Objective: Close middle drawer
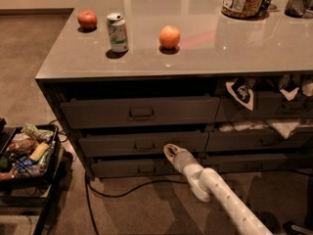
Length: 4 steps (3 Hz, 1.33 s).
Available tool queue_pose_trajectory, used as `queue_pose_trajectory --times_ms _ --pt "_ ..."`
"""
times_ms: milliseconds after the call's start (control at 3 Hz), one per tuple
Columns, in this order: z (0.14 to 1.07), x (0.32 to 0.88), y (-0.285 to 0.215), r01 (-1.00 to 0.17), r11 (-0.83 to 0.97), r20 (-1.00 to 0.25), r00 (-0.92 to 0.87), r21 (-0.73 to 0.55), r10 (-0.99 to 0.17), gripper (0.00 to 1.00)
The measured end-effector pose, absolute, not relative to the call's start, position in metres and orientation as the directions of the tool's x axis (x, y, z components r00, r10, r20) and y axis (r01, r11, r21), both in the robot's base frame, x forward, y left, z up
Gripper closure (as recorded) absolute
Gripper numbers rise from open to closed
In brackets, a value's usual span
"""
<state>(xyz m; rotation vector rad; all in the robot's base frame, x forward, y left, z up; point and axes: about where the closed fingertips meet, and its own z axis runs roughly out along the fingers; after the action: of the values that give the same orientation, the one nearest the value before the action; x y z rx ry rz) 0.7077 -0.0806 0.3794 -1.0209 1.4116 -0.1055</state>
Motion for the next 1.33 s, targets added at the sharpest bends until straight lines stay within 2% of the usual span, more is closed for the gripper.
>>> queue_pose_trajectory --times_ms 667,1000,1333 --pt "0.379 0.709 -0.078 -0.513 0.592 -0.765 0.232 -0.621 -0.601 1.00" --pt "0.392 0.691 -0.058 -0.616 0.537 -0.795 0.270 -0.576 -0.543 1.00" --pt "0.390 0.654 -0.066 -0.679 0.479 -0.801 0.284 -0.556 -0.527 1.00"
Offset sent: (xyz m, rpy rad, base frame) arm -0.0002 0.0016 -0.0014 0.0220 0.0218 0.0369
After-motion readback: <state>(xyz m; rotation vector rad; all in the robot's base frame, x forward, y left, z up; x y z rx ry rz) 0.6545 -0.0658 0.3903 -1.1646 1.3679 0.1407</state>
